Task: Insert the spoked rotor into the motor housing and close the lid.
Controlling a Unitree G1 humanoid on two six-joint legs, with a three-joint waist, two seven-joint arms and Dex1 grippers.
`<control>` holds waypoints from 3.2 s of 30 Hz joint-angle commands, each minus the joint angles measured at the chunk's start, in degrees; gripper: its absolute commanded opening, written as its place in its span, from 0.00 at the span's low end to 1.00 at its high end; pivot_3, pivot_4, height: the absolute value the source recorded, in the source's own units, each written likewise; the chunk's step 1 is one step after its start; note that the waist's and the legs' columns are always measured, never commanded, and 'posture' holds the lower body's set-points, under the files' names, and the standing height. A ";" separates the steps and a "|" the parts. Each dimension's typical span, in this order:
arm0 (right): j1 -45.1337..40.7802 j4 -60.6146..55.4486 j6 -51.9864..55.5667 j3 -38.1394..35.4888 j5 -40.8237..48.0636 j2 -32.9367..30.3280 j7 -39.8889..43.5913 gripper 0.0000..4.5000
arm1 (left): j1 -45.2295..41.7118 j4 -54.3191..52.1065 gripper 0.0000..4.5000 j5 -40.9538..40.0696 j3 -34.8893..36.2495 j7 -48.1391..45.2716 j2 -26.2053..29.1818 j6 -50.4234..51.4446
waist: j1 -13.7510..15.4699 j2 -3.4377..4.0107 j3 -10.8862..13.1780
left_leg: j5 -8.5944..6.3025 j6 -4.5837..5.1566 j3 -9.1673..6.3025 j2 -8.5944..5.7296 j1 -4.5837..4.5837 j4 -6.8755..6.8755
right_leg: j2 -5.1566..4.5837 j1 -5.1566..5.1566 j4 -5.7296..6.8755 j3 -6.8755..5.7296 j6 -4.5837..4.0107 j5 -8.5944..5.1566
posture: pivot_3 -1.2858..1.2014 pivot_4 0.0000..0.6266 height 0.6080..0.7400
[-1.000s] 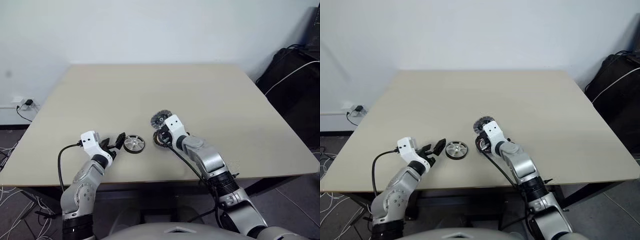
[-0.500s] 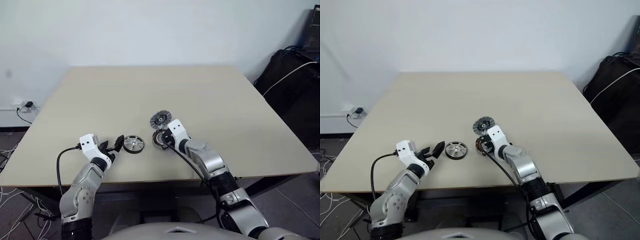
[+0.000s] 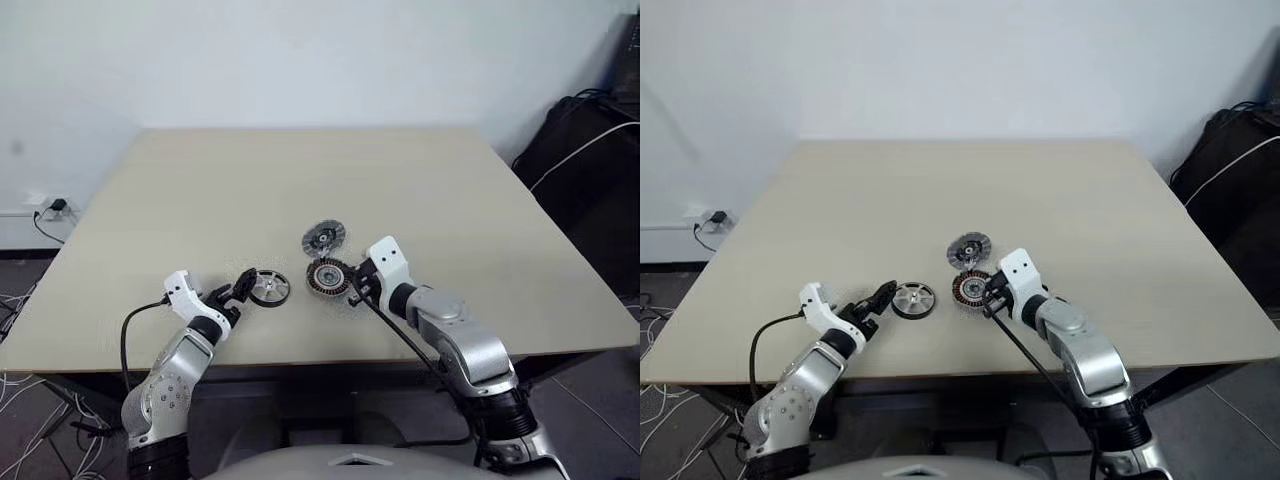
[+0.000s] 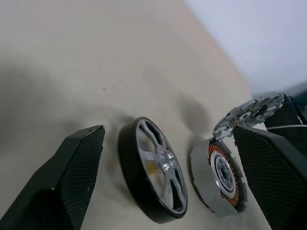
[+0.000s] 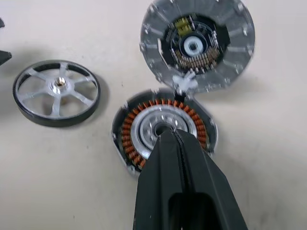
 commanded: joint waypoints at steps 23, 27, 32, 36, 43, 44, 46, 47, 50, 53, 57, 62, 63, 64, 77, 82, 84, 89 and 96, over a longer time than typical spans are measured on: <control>0.64 -4.48 1.46 -1.60 1.83 1.27 -4.80 0.00 | -6.82 9.82 0.49 -12.80 4.96 7.69 -4.16 12.06 | 0.19 -0.09 0.04 | 0.00 0.02 0.00 -0.03 0.02 0.00 | 0.02 0.03 -0.01 -0.02 -0.26 0.16 | 0.52 0.00 1.00; 0.80 -4.19 1.52 -1.37 1.87 1.19 -5.08 0.00 | -5.82 9.24 0.19 -12.38 5.73 9.49 -3.99 11.86 | 0.19 -0.14 0.02 | 0.00 0.02 -0.01 -0.02 0.02 0.00 | 0.01 0.02 -0.01 0.03 -0.28 0.16 | 0.52 0.00 1.00; 1.06 -4.79 1.59 -0.31 2.07 0.93 -4.48 0.00 | -5.05 8.90 0.14 -10.97 6.13 8.67 -3.76 6.47 | -0.16 -0.12 -0.02 | 0.01 -0.01 0.02 0.00 0.10 0.00 | 0.03 0.09 0.00 0.03 -0.24 0.13 | 0.52 0.00 1.00; 1.94 -5.68 1.28 -0.22 2.29 0.83 -4.39 0.00 | -5.10 7.04 0.14 -9.31 5.39 3.12 -5.44 -3.30 | -0.13 -0.13 -0.01 | 0.05 -0.08 0.03 0.05 0.11 -0.01 | 0.07 0.05 0.03 0.05 -0.19 0.07 | 0.52 0.00 1.00; 4.98 -6.65 1.47 -0.72 2.20 -0.41 -4.40 0.00 | -7.20 5.07 0.14 -16.80 -1.23 -9.06 -7.59 -4.00 | 0.95 -0.19 0.02 | -0.04 0.08 0.00 -0.07 -0.03 0.04 | -0.08 0.05 -0.06 0.03 -0.32 0.16 | 0.52 0.00 1.00; 5.19 -6.69 1.55 -0.87 2.18 -0.46 -4.51 0.00 | -7.64 5.42 0.14 -17.45 -2.24 -9.84 -7.34 -3.31 | 0.94 -0.20 0.03 | -0.06 0.12 0.01 -0.07 -0.03 0.06 | -0.08 0.06 -0.07 0.02 -0.30 0.15 | 0.52 0.00 1.00; 5.67 -7.03 1.72 -1.33 2.30 -0.53 -4.66 0.00 | -8.89 6.67 0.14 -19.09 -4.04 -10.98 -7.06 -1.72 | 0.79 -0.20 0.03 | -0.08 0.17 0.07 -0.08 -0.03 0.08 | -0.04 0.06 -0.08 -0.01 -0.27 0.16 | 0.52 0.00 1.00; 5.86 -7.17 1.73 -1.48 2.32 -0.61 -4.70 0.00 | -9.42 7.28 0.14 -19.78 -4.67 -11.26 -6.96 -1.13 | 0.69 -0.19 0.03 | -0.08 0.18 0.09 -0.07 -0.02 0.07 | -0.02 0.06 -0.08 0.00 -0.26 0.16 | 0.52 0.00 1.00; 6.89 -7.70 1.92 -2.15 2.34 -0.97 -4.98 0.00 | -11.64 9.61 0.14 -20.99 -7.32 -12.78 -6.55 1.17 | 0.40 -0.19 0.03 | -0.06 0.15 0.09 -0.02 -0.01 0.07 | 0.07 0.05 -0.06 0.01 -0.26 0.16 | 0.52 0.00 1.00; 8.16 -8.56 2.33 -3.04 2.39 -1.07 -5.69 0.00 | -14.31 13.83 0.14 -20.85 -9.41 -12.73 -6.72 3.18 | 0.44 -0.19 0.03 | -0.05 0.16 0.07 -0.02 0.01 0.07 | 0.08 0.08 -0.05 -0.01 -0.25 0.15 | 0.52 0.00 1.00; 9.18 -9.31 2.41 -3.41 2.33 -1.08 -6.32 0.00 | -16.68 18.68 0.14 -17.74 -11.61 -11.39 -6.65 3.65 | 0.30 -0.19 0.03 | -0.04 0.18 0.10 -0.03 0.02 0.11 | 0.08 0.10 -0.04 0.01 0.01 0.02 | 0.52 0.00 1.00; 10.42 -10.20 2.63 -3.77 2.39 -0.78 -7.05 0.00 | -20.34 27.38 0.14 -11.95 -13.42 -10.52 -8.01 1.11 | 0.43 -0.19 0.03 | -0.04 0.19 0.10 -0.04 0.03 0.11 | 0.09 0.12 -0.04 0.01 -0.14 0.12 | 0.52 0.00 1.00; 10.54 -10.46 2.75 -3.77 2.44 -0.73 -7.21 0.00 | -20.89 28.72 0.14 -11.56 -13.10 -10.48 -8.36 0.93 | 0.38 -0.20 0.03 | -0.04 0.19 0.10 -0.04 0.03 0.11 | 0.09 0.11 -0.04 0.01 -0.21 0.16 | 0.52 0.00 1.00; 10.66 -10.79 2.92 -3.80 2.53 -0.68 -7.41 0.00 | -21.45 30.09 0.14 -11.03 -12.96 -10.67 -8.67 0.64 | 0.34 -0.20 0.03 | -0.04 0.19 0.10 -0.04 0.03 0.11 | 0.09 0.10 -0.04 0.02 -0.22 0.17 | 0.52 0.00 1.00; 11.17 -12.17 3.85 -4.14 2.94 -0.57 -8.71 0.00 | -22.64 34.30 0.14 -8.83 -10.87 -10.59 -9.61 -0.73 | 0.53 -0.21 0.04 | -0.05 0.20 0.09 -0.03 0.02 0.10 | 0.07 0.09 -0.04 0.02 -0.20 0.17 | 0.52 0.00 1.00; 10.79 -11.66 3.75 -3.72 2.97 -0.23 -8.74 0.00 | -21.83 34.48 0.14 -8.24 -9.55 -9.66 -9.50 -0.50 | 0.59 -0.21 0.03 | -0.04 0.20 0.09 -0.03 0.02 0.11 | 0.07 0.09 -0.04 0.02 -0.20 0.18 | 0.52 0.00 1.00; 10.66 -11.54 3.78 -3.51 2.95 -0.11 -8.72 0.00 | -21.29 34.06 0.14 -8.26 -9.32 -9.55 -9.67 -0.16 | 0.63 -0.21 0.03 | -0.05 0.20 0.09 -0.03 0.02 0.10 | 0.06 0.09 -0.04 0.02 -0.20 0.18 | 0.52 0.00 1.00; 10.16 -11.17 3.86 -3.02 2.87 -0.09 -8.52 0.00 | -20.46 33.43 0.14 -8.97 -9.14 -10.16 -10.54 0.53 | 0.67 -0.21 0.03 | -0.04 0.20 0.10 -0.03 0.02 0.11 | 0.06 0.09 -0.04 0.03 -0.20 0.19 | 0.52 0.00 1.00; 10.07 -11.37 4.11 -2.99 2.88 -0.38 -8.43 0.00 | -20.45 32.34 0.14 -10.85 -9.19 -12.16 -11.61 2.42 | 0.67 -0.21 0.03 | -0.05 0.20 0.10 -0.04 0.02 0.11 | 0.06 0.09 -0.04 0.02 -0.20 0.19 | 0.52 0.00 1.00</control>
